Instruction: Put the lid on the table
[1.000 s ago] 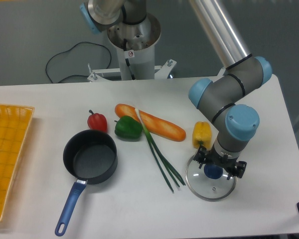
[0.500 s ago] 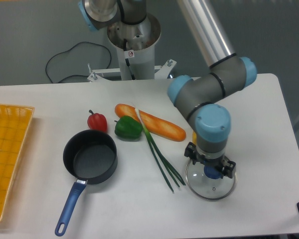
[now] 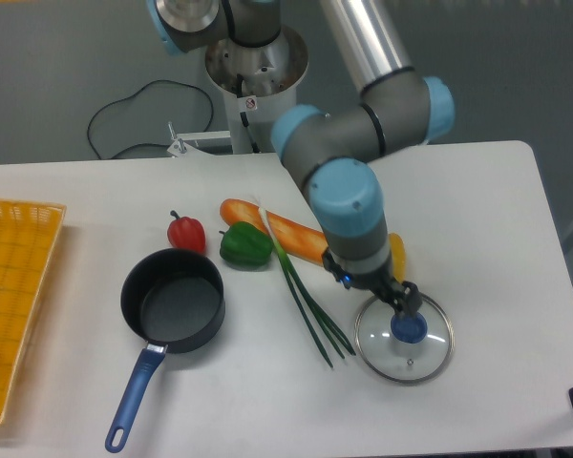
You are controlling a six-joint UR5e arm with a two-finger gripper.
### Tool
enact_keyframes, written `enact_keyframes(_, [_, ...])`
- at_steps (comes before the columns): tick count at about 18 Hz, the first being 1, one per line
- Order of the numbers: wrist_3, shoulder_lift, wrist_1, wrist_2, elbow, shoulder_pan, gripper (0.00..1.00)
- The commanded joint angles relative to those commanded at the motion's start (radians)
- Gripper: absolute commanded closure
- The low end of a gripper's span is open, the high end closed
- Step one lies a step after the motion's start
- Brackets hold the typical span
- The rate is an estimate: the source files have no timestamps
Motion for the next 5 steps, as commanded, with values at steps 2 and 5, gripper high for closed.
enact_keyframes(2, [0.024,0.044,-0.048,-0.008,0.0,-0.009,0.0])
enact_keyframes(5, [0.049,0.098,-0.111,-0.032,0.0,-0.022,0.0])
